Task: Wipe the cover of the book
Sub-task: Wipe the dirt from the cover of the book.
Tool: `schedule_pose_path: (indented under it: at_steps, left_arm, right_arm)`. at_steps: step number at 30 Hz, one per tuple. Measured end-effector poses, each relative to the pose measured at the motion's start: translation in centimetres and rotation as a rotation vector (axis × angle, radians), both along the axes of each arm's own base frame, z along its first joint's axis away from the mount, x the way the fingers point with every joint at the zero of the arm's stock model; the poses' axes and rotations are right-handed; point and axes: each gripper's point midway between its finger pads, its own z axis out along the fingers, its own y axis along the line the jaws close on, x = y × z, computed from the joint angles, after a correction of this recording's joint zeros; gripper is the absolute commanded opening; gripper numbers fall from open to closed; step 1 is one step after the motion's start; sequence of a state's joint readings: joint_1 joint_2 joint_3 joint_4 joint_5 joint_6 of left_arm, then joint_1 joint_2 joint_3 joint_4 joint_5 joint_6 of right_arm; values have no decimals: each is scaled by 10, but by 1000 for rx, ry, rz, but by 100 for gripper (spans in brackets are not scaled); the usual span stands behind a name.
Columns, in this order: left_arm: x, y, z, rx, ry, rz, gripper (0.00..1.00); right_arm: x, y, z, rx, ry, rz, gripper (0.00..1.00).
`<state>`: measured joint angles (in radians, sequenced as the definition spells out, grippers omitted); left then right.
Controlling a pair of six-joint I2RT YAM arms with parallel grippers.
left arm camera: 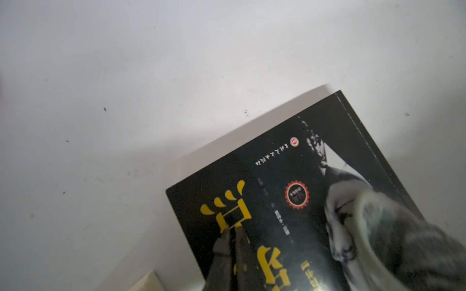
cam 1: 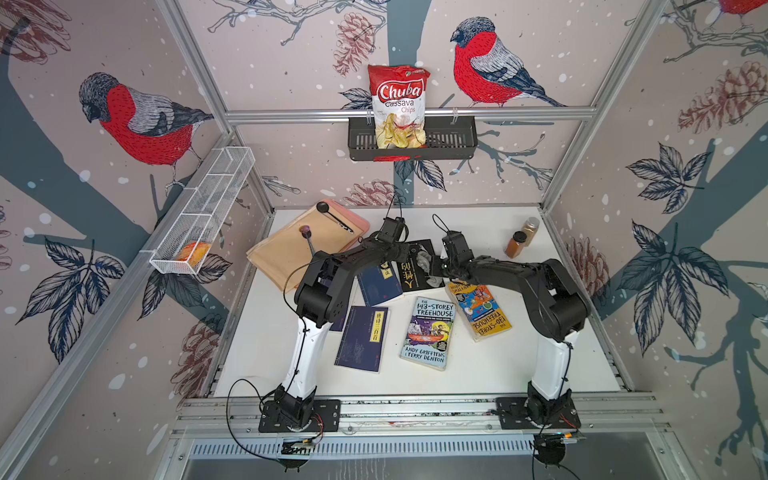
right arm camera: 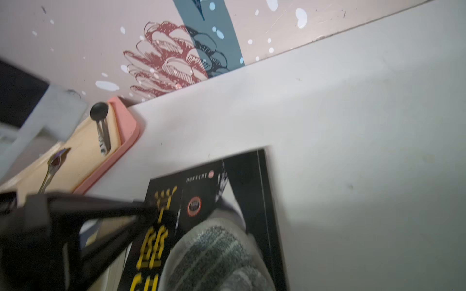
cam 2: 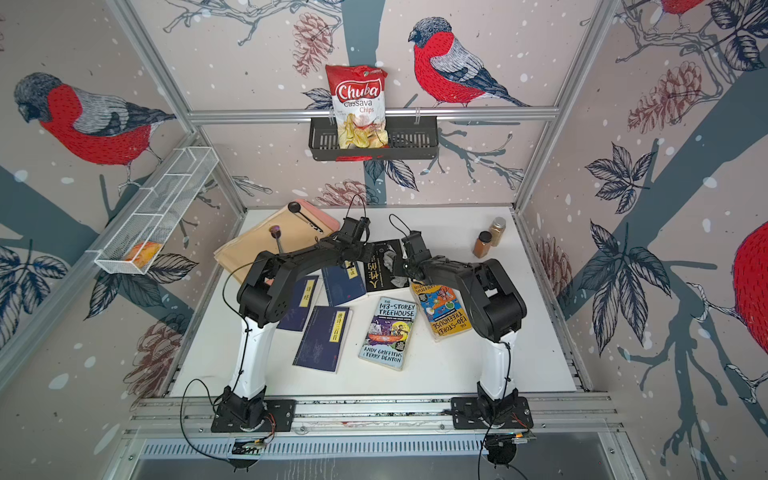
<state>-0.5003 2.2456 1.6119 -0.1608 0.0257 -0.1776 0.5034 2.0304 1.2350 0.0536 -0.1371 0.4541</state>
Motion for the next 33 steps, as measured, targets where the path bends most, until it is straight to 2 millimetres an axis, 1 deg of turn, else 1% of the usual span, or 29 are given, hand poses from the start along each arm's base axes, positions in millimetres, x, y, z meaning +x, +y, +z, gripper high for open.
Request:
schedule_pose_path:
  at_steps: [3, 5, 6, 8, 10, 11, 13, 16, 18, 20, 23, 25, 26, 28, 29, 30, 33]
  left_arm:
    - [0, 0, -1, 1, -1, 0, 5]
    - [1, 0, -1, 0, -6, 1, 5]
    - [2, 0, -1, -1, -8, 1, 5]
    - [2, -1, -2, -1, -10, 0, 5]
    - [3, -1, -2, -3, -13, 0, 5]
    - [4, -1, -2, -4, -15, 0, 5]
    - [4, -2, -2, -5, -15, 0, 5]
    - [4, -2, -2, -6, -16, 0, 5]
    - [4, -2, -3, -6, -16, 0, 5]
    - [4, -2, -3, -9, -17, -2, 5]
    - [6, -4, -4, -13, -22, -3, 5]
    - [7, -5, -4, -17, -27, -4, 5]
    - [7, -5, -4, -18, -28, -4, 5]
    - [8, -5, -4, -19, -30, -3, 5]
    - [8, -5, -4, -18, -30, -3, 5]
    - [8, -5, -4, -19, -30, -3, 5]
    - [9, -6, -4, -22, -35, -4, 5]
  right_arm:
    - [39, 12, 1, 20, -23, -8, 0]
    - [55, 19, 1, 27, -36, -10, 0]
    - [59, 21, 1, 27, -40, -11, 0]
    - [58, 21, -1, 20, -39, -10, 0]
    - [51, 18, -1, 4, -46, -14, 0]
    - [41, 14, -1, -12, -42, -18, 0]
    - [16, 7, -1, -48, -27, -16, 0]
    - [-29, -3, -2, -90, -3, 4, 1]
    - [-53, -8, -2, -110, 5, 18, 1]
    - [-66, -10, -4, -118, 5, 24, 1]
    - [-65, -10, -5, -113, 2, 17, 1]
    - [-54, -7, -7, -98, 13, 16, 0]
    - [-41, -5, -8, -83, 8, 8, 0]
    - [-10, -1, -6, -47, -9, -10, 0]
    - [11, 2, -4, -26, -27, -21, 0]
    - [28, 4, -4, -15, -33, -30, 0]
    - [70, 13, -2, 0, -54, -40, 0]
